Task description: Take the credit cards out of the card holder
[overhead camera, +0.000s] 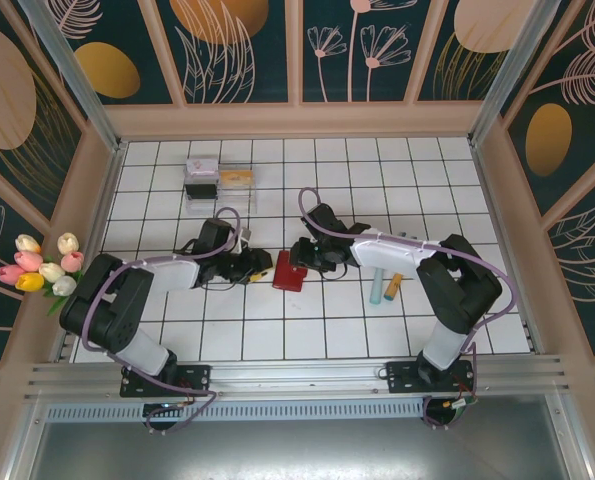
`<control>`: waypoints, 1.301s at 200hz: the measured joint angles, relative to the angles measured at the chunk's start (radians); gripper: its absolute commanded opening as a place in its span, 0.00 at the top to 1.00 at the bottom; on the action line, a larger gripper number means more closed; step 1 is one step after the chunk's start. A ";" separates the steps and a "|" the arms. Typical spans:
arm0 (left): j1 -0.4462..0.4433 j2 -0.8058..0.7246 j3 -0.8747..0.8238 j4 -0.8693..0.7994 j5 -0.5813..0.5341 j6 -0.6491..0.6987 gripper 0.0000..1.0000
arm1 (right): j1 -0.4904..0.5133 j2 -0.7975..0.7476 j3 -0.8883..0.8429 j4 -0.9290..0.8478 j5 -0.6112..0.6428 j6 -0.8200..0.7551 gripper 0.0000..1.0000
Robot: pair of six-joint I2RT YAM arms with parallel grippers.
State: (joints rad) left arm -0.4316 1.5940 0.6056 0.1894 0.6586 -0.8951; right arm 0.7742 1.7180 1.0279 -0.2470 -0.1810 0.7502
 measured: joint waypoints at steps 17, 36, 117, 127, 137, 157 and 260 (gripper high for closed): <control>-0.014 0.029 0.015 0.001 0.006 0.004 0.59 | 0.000 0.005 0.000 -0.001 0.000 -0.001 0.61; -0.028 0.049 0.029 0.001 0.014 0.008 0.60 | 0.000 0.009 0.000 -0.001 0.000 -0.004 0.62; -0.060 0.068 0.056 -0.021 0.002 0.031 0.59 | 0.000 0.035 -0.008 -0.011 -0.004 -0.012 0.61; -0.060 0.069 0.058 -0.032 -0.009 0.035 0.60 | 0.000 0.036 -0.008 -0.011 -0.004 -0.012 0.61; -0.060 0.072 0.060 -0.043 -0.017 0.039 0.63 | 0.000 0.039 -0.008 -0.011 -0.004 -0.012 0.62; -0.065 0.083 0.061 -0.057 -0.021 0.048 0.64 | 0.000 0.043 -0.010 -0.011 -0.004 -0.012 0.62; -0.087 0.101 0.076 -0.081 -0.011 0.052 0.88 | 0.000 0.050 -0.016 -0.003 -0.011 -0.020 0.61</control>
State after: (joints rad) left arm -0.5182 1.6951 0.6819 0.1085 0.6476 -0.8433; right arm 0.7738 1.7679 1.0122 -0.2497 -0.1917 0.7303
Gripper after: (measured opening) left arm 0.156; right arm 0.386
